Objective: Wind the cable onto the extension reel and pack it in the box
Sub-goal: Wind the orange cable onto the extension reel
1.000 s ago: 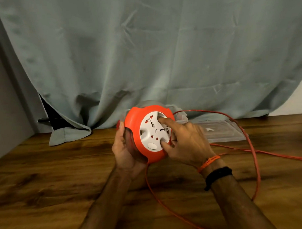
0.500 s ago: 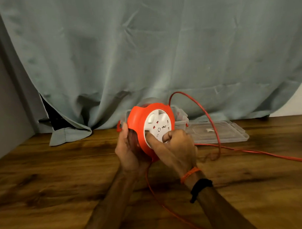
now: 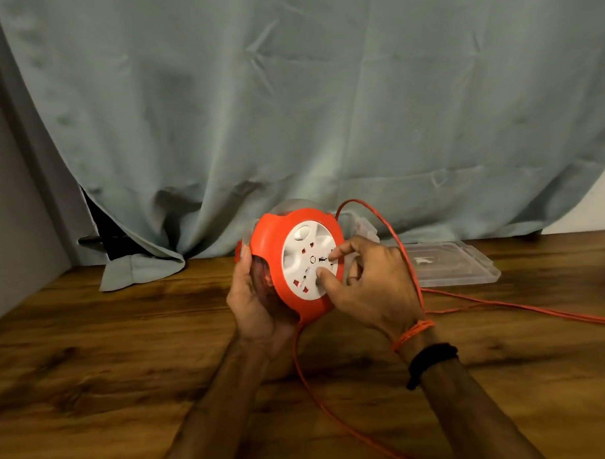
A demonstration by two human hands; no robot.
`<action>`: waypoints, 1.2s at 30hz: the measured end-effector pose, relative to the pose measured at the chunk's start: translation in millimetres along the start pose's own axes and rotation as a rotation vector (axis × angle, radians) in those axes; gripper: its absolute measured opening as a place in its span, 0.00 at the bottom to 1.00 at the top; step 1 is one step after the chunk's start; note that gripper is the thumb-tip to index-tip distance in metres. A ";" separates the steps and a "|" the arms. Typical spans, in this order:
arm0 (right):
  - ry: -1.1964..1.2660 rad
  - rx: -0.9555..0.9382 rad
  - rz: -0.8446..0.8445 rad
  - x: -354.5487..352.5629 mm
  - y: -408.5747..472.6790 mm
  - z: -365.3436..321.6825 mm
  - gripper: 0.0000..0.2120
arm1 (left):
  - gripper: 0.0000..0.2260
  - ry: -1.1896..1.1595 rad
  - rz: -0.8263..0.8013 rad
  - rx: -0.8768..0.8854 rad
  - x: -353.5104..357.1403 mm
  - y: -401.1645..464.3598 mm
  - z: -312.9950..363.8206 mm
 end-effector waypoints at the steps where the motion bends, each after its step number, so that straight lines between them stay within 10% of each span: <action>1: -0.020 -0.038 -0.045 0.7 0.9 -1.0 0.17 | 0.28 -0.010 -0.016 -0.010 0.9 0.3 -1.2; 17: -0.298 -0.279 -0.105 3.0 -5.1 -10.1 0.30 | 0.29 -0.020 -0.150 -0.069 8.3 -0.2 -11.8; 27: 0.296 0.460 0.133 29.7 -21.5 20.7 0.30 | 0.22 0.082 0.096 0.082 8.8 -8.9 3.0; 36: 0.016 0.123 0.059 2.2 0.0 11.8 0.22 | 0.24 0.038 0.065 0.028 1.9 -5.4 5.8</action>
Point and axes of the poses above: each hand's wrist, its own y-axis towards the middle knuckle, its own x-axis out of the palm, z = x × y, the point moved 8 cm from there along y, towards the middle knuckle, and after that the axes turned 14 degrees about y, right-handed, at the moved point
